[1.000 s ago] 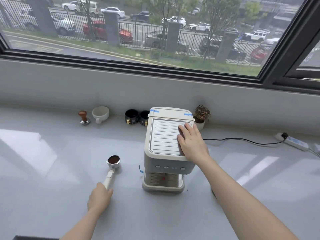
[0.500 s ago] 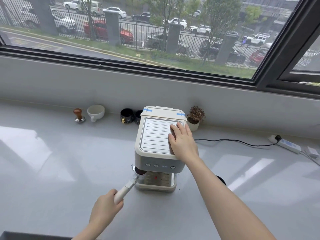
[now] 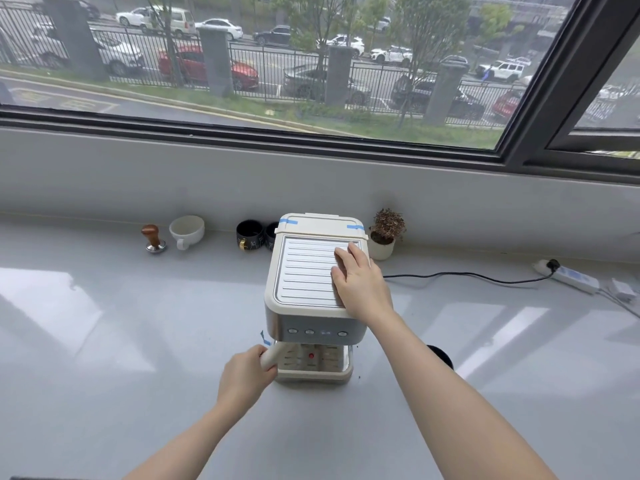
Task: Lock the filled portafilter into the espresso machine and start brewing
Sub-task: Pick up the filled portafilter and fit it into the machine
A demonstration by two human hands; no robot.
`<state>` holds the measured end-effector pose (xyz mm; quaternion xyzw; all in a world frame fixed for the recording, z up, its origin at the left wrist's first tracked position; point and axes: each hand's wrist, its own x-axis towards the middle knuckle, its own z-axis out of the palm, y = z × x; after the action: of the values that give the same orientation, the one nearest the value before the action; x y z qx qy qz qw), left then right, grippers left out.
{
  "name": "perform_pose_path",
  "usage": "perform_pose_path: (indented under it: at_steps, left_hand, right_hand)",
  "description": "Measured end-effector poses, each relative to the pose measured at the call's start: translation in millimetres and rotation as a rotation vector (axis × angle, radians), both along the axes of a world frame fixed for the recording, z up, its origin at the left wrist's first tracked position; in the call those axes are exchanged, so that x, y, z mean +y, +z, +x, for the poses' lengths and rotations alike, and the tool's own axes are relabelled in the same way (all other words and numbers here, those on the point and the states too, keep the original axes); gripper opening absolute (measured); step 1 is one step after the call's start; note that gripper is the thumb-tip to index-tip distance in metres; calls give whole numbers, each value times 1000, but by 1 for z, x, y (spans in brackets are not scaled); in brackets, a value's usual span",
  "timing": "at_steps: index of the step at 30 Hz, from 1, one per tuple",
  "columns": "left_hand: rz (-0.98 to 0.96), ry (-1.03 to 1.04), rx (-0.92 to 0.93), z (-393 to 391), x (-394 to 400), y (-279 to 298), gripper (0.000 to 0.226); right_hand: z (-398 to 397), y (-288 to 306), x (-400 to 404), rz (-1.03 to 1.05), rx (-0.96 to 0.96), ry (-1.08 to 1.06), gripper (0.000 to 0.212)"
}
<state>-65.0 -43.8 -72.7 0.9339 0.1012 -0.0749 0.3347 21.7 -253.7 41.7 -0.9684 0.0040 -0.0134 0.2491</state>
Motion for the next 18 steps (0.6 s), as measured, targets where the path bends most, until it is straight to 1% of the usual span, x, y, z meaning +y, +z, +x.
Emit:
perform_pose_path:
  at_steps: [2, 6, 18]
  left_hand:
    - [-13, 2, 6, 7, -2, 3, 21]
    - [14, -43, 0, 18, 2, 3, 11]
    - [8, -139, -25, 28, 30, 1, 10]
  right_hand:
    - [-1, 2, -1, 4, -4, -9, 48]
    - [-1, 3, -1, 19, -3, -10, 47]
    - [0, 1, 0, 6, -12, -16, 47]
